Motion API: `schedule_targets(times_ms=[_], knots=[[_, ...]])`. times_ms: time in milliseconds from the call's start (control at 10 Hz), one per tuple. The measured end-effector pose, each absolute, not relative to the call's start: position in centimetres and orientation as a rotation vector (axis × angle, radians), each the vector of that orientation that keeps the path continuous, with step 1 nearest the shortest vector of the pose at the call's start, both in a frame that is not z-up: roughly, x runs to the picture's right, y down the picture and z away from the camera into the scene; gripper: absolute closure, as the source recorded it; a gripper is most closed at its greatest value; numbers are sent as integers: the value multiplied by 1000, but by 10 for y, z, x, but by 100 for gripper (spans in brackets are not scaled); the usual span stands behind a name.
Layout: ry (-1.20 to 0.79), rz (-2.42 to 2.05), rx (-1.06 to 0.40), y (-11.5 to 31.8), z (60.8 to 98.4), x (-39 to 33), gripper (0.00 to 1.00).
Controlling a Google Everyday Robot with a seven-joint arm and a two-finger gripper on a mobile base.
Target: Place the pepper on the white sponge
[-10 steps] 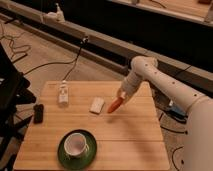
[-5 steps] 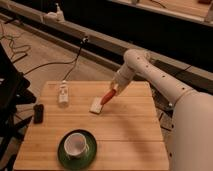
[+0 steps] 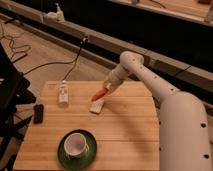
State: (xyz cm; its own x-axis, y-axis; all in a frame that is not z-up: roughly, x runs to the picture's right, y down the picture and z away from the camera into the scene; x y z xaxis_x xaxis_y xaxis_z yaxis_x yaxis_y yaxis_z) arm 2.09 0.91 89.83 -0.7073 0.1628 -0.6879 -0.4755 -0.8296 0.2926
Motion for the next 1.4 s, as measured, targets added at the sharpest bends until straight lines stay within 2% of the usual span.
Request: schedule_targets(times_ms=[100,200,400,500,800,900,1400], knots=[[673,2541,-981,15,907,19,94],[704,2551,-1010,24,915,18,82],[749,2555,-1039,37,925,18,65],[780,2558,-1054,46,932,20,51],[812,2554,-1071,54,938,19,25],[815,2547,-1083,56,937,19,20],[814,2545,-1083,56,937,18,20]])
